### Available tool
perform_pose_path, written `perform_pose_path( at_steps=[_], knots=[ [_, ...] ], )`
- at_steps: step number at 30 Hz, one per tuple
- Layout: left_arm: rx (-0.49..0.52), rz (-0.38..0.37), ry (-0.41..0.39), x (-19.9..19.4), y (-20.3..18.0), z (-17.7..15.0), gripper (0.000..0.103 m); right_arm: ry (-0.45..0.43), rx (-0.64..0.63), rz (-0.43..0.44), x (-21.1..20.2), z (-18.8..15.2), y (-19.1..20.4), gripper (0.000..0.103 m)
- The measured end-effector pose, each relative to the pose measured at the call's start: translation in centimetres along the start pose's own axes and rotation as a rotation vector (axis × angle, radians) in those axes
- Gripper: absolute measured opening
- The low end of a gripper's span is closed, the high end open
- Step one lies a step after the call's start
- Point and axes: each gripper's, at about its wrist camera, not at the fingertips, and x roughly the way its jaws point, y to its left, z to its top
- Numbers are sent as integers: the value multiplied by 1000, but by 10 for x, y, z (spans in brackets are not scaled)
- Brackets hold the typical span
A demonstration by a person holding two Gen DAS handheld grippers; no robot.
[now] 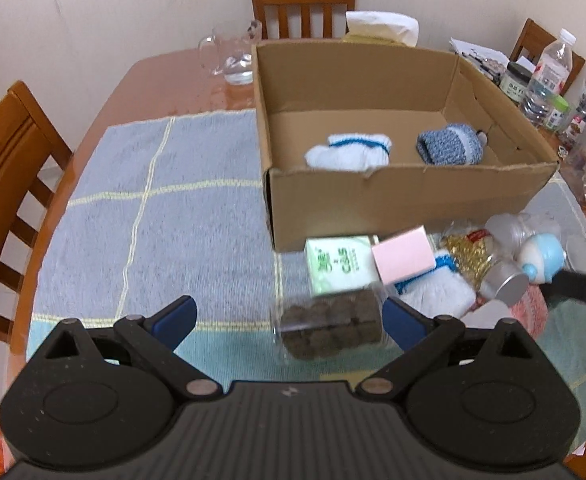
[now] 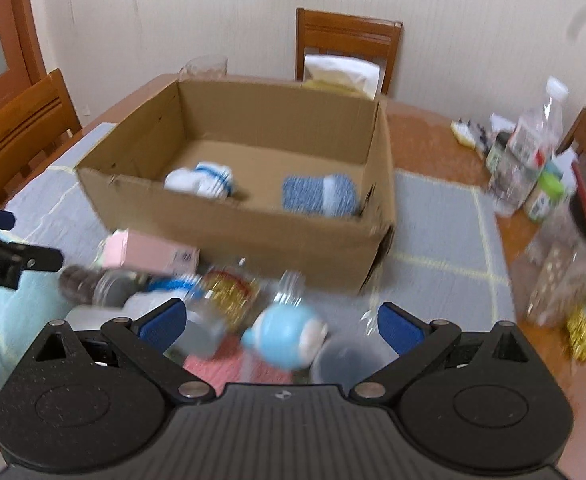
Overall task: Organize objects
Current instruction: 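Grasp the cookie jar with the left tool while the right tool grasps the hair-tie jar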
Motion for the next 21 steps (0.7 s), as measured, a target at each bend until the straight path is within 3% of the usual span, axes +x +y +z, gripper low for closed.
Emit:
perform_pose_path(
  at_steps=[8,15,21],
  knots=[
    [19,5,21,2,-4,-3,99,45,79,6,7,-25,-2,103],
    [33,2,35,6,-10,-3,99,22,91,-47,6,-33,-16,103],
    [50,0,33,7,-14,-1,99,51,183,-81,8,-48,-44,103]
  ],
)
